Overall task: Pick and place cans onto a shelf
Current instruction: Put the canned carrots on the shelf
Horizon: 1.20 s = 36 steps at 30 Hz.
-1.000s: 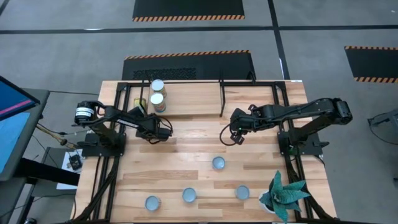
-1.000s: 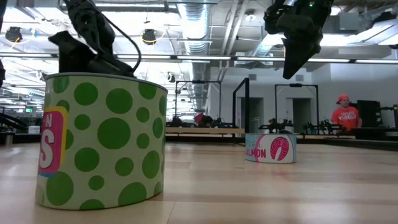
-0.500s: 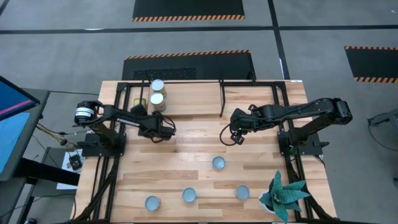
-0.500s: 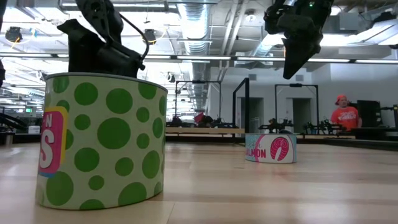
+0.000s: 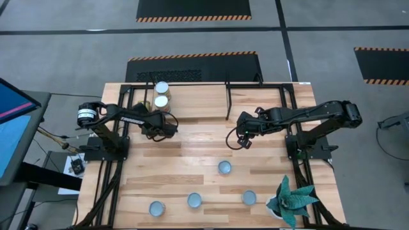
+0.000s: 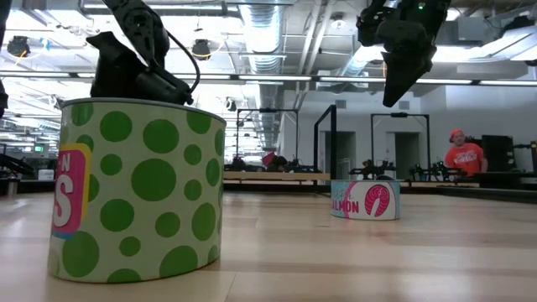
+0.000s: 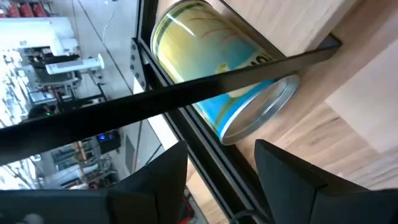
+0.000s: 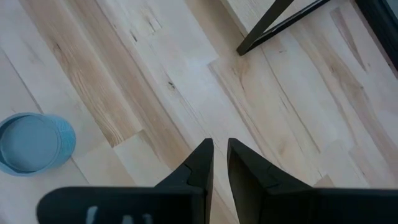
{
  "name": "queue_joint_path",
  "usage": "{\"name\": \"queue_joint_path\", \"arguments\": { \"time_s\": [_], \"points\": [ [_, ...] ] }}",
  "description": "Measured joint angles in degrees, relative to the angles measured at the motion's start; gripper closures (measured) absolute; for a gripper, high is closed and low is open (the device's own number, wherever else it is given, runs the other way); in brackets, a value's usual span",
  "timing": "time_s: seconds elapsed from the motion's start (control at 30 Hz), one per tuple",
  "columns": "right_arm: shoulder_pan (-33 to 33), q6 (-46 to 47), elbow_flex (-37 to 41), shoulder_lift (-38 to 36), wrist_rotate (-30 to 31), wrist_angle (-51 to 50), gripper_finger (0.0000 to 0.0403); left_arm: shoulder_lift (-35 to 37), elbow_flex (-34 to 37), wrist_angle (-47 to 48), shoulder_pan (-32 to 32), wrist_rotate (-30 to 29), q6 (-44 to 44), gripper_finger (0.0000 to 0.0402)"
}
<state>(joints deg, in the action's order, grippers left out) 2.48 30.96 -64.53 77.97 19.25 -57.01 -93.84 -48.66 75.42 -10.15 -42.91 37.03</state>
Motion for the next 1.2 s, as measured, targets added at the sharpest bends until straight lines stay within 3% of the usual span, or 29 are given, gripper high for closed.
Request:
{"name": "queue_joint_path", "arguments": {
  "time_s": [0.4, 0.87, 1.2],
  "points": [
    [0.0, -0.15, 0.0, 0.02, 0.2, 0.0, 0.0333, 0.2, 1.02, -3.47, -1.31, -3.53, -7.83, 0.0219],
    [0.0, 0.07, 0.0, 0.02, 1.4, 0.0, 0.0333, -0.11, 1.33, -8.93, -0.44, -0.02, -14.42, 0.0219],
    [0.0, 0.02, 0.0, 0.02, 1.88, 0.0, 0.0333, -0.11, -2.27, -9.12, -0.11, -2.59, -14.36, 0.0219]
  ]
}}
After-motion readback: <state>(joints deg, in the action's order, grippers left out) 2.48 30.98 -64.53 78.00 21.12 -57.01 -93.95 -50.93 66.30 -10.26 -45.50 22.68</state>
